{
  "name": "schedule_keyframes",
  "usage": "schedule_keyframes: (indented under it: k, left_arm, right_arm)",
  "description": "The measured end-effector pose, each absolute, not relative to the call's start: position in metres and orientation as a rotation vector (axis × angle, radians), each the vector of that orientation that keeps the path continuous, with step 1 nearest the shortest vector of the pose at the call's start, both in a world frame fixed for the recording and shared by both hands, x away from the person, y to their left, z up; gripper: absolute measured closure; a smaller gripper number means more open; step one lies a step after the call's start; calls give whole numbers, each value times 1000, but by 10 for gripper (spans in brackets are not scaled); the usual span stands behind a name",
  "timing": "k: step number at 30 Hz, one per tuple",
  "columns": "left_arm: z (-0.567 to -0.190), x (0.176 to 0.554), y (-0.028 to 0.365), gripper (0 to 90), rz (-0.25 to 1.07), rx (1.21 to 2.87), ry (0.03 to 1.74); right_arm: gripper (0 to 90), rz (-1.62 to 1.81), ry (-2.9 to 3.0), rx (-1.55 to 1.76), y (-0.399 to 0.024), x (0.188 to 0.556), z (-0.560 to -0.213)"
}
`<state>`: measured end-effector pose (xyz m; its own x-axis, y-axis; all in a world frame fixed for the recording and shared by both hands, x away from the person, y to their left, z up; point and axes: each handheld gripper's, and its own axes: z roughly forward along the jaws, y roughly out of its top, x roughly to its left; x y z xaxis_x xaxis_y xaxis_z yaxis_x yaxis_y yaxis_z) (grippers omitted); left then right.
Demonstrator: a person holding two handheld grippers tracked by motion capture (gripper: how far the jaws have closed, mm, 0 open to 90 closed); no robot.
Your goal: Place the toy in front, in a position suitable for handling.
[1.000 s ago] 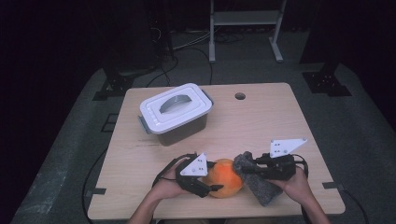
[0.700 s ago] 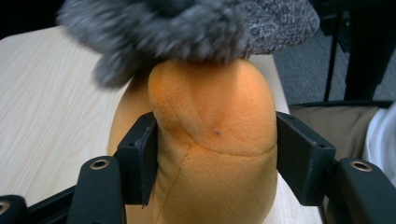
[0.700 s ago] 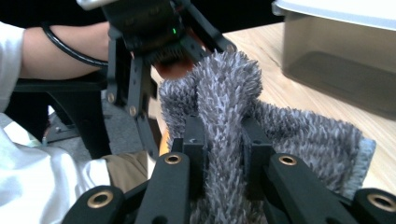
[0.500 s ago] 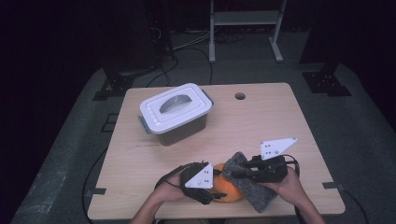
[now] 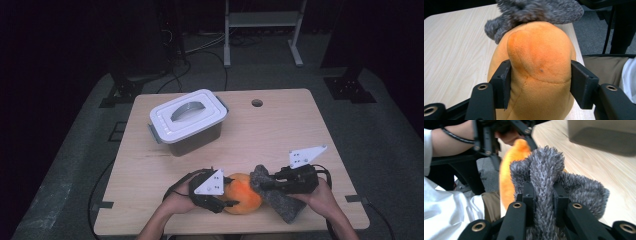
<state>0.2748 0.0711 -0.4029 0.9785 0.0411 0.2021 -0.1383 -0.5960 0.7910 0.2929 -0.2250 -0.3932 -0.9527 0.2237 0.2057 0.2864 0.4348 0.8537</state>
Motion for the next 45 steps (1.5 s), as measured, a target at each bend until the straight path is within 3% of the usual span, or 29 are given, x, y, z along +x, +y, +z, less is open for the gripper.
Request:
schedule_keyframes:
  k: [12, 21, 30, 40, 45]
  left_arm:
    - [-404, 270, 66, 430, 253, 2202, -111]
    - [-404, 280, 75, 431, 221, 2179, -29]
    - [-402, 294, 86, 448, 176, 2121, 122]
    - [-390, 287, 81, 475, 240, 2135, 119]
    - [-394, 294, 93, 459, 234, 2141, 166]
  right_arm:
    - [763, -1544, -2653, -323, -182, 302, -369]
    - [763, -1603, -2567, -483, -210, 316, -392]
    - [762, -1622, -2568, -564, -236, 300, -403]
    - [761, -1702, -2721, -340, -185, 290, -366]
    - [760, -1629, -2699, -411, -187, 299, -393]
